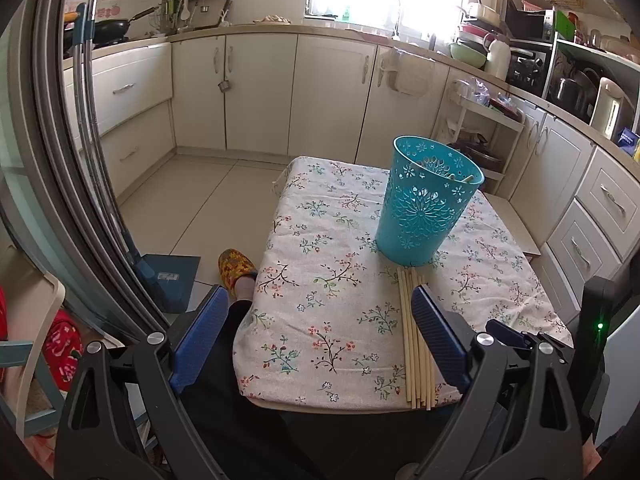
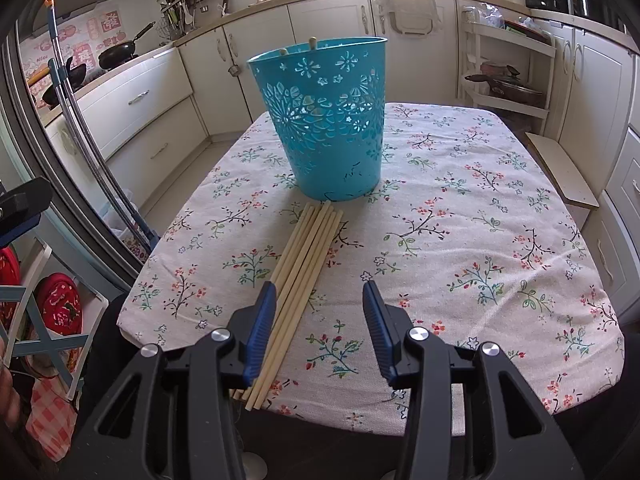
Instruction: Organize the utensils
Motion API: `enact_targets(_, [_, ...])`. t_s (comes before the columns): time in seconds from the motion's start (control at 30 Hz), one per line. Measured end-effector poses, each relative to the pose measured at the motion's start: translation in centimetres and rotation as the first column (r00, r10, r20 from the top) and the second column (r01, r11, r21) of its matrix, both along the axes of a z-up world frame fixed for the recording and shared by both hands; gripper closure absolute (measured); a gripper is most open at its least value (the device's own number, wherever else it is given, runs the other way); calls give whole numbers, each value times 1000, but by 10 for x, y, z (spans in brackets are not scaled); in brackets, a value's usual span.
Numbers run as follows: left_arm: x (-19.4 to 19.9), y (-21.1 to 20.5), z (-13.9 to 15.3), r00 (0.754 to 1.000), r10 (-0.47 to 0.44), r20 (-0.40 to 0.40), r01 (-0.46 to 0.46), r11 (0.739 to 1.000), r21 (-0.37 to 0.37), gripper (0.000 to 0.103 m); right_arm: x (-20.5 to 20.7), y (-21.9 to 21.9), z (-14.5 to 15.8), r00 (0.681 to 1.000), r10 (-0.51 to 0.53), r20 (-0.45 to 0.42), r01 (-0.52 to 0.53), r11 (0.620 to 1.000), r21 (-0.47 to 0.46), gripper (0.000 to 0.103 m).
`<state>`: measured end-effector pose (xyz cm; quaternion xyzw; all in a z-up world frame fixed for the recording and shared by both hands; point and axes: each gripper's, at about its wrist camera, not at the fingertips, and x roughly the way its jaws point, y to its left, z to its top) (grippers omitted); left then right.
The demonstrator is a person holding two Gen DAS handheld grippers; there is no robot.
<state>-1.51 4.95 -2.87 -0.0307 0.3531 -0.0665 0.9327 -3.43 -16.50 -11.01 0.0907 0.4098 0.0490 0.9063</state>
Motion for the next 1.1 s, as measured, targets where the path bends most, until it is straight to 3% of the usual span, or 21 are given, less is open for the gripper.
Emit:
enact_targets(0.63, [3,-4,-10,999,-19,-33,20,999,26,14,0,0,-1,1000,-6,-2,6,1000,-1,57])
enact_targets(1.1, [16,11,-40,993,20,-116,-18,1000,17,14,3,-2,3,999,-18,30,17,1000,6,57])
